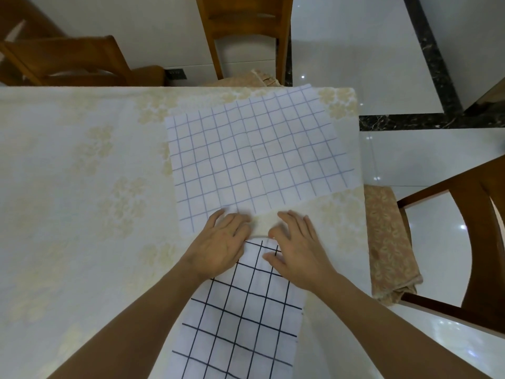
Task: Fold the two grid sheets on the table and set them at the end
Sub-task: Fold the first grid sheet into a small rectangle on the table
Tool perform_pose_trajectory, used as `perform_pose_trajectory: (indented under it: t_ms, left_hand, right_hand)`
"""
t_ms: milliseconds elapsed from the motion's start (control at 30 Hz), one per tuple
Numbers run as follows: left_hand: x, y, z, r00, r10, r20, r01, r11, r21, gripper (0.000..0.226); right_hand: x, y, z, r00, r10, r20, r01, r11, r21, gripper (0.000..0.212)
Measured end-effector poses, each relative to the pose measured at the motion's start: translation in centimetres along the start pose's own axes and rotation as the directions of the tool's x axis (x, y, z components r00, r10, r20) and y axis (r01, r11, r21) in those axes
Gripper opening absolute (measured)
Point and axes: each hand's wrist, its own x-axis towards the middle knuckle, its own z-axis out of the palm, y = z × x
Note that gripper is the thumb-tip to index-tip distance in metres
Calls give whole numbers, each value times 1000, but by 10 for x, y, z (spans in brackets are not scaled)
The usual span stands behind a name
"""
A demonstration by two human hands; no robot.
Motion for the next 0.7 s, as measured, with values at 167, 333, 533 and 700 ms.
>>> perform_pose_trajectory:
  t_ms: [167,333,533,700]
  left_hand:
    - [-2,-2,-5,1000,4,-14,-4,1000,-14,18]
    - [0,-1,-6,998,-50,36,53,996,-74,22]
    - [9,-2,-5,995,-49,81,54,997,-58,31]
    - [9,-3,-4,999,-29,25,30,999,-32,23]
  right_hand:
    - [7,1,2,999,-14,42,15,1000,-20,40]
    - [5,1,1,998,-44,42,48,995,-86,30]
    - [2,5,-3,996,-85,-22,83,995,-61,21]
    - [3,9,-8,991,-120,-58,122,992,32,21]
